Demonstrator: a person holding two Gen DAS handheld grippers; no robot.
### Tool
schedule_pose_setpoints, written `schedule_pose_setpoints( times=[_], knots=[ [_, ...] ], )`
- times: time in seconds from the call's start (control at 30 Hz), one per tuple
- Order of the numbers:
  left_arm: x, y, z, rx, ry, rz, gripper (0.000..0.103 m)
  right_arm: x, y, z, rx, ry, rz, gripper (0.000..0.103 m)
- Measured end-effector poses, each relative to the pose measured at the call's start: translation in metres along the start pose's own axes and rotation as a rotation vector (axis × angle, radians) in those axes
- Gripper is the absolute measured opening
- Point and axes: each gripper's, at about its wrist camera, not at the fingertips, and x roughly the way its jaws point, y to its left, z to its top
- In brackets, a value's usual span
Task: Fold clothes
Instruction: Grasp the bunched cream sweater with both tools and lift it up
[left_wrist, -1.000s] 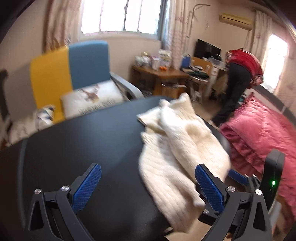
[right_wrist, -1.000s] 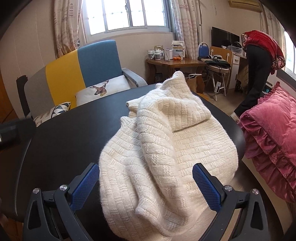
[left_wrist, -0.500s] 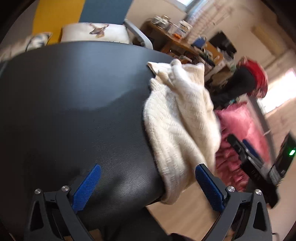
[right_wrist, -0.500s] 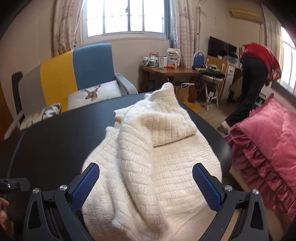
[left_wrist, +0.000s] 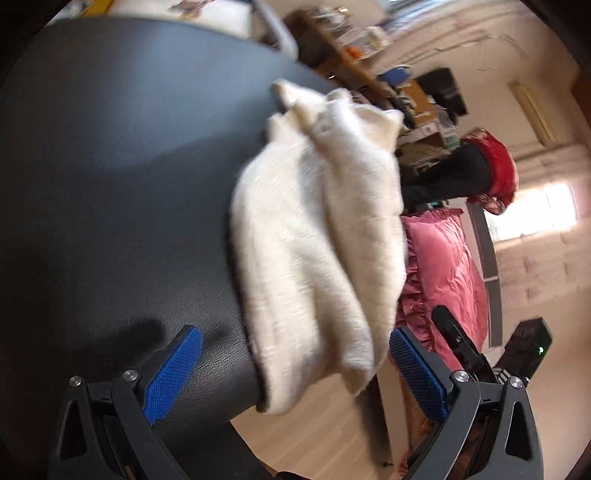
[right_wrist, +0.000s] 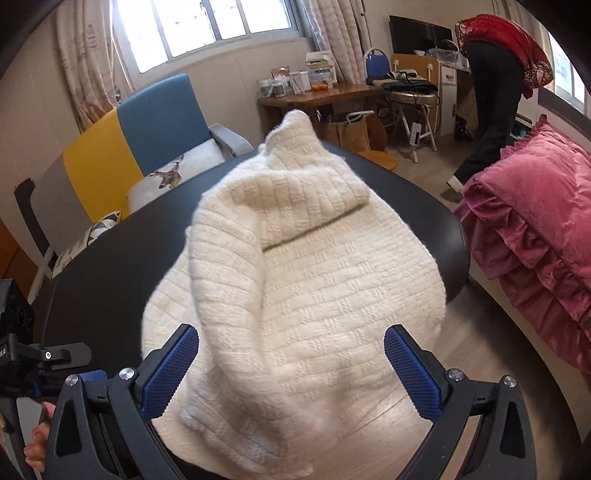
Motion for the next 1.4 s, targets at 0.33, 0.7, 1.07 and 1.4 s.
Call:
schedule_pose_setpoints(
  times=[0.33,0.7,1.07,1.4],
  knots=[
    [0.021,0.03,0.009,-0.218,0.075,-0.094,0.103,0.007,-0.007,-0.003,0.034,0.016,0.024,0.103],
    [0.051,0.022,0.019,-0.268,0.112,-0.127,0.067,0.014,-0.006,-0.008,0.036,0.042,0.014,0.103],
    [0.055,0.024,0.015,-0.298,0.176,-0.114,0.044,0.016,-0.001,-0.008,0.015,0.049,-0.001,0.103],
    [0.042,0.027,0.013,-0.275,0.109,-0.074,0.01,0.018,-0.001,-0.007,0.01,0.059,-0.022,0.103]
  ],
)
